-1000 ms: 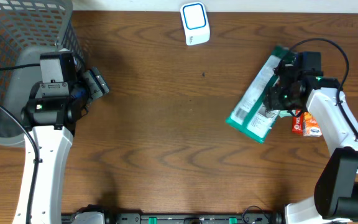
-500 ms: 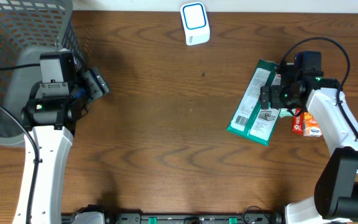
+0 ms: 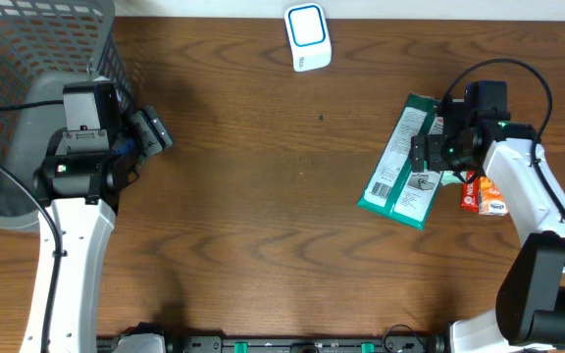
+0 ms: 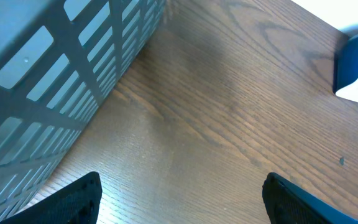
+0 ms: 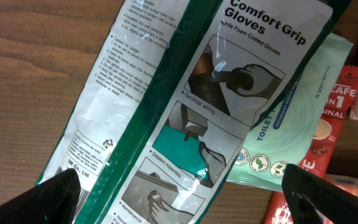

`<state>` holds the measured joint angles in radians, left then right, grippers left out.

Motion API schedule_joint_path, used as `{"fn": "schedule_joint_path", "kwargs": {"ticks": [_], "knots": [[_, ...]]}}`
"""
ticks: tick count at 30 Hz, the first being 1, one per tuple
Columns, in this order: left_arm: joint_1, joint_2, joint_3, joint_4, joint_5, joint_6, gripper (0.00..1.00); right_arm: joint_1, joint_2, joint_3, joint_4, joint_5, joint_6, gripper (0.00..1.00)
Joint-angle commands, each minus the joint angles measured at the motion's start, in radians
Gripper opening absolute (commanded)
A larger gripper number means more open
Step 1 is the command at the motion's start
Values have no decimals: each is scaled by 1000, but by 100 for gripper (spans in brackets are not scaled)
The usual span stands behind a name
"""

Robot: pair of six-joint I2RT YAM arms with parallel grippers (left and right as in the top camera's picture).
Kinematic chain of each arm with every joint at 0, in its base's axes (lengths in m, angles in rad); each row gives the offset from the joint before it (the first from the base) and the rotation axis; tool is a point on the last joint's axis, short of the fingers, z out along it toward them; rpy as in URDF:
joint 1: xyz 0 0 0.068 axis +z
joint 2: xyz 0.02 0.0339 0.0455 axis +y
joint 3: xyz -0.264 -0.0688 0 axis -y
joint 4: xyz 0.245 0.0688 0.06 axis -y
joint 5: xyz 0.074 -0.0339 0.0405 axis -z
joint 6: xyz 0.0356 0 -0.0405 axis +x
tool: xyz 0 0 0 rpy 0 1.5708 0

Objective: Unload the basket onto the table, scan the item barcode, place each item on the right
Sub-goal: 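Carry the gloves pack to the right side and set it down, then open the right gripper and release the gloves pack onto the pile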

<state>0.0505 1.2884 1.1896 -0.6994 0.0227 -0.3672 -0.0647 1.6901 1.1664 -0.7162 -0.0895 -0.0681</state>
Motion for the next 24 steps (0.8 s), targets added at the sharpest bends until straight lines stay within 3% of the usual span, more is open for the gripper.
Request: {"fn": "schedule_joint_path", "kwargs": {"ticks": [1,17,24], "knots": [[5,-2,5,0,-16,-1,84,-6,-3,-3,1,10,15,99],[5,-2,5,0,-16,-1,84,-7,-6,-3,-2,10,16,99],[5,-2,5,0,-16,-1,84,3,-104,-3,-2,10,16,99]]}}
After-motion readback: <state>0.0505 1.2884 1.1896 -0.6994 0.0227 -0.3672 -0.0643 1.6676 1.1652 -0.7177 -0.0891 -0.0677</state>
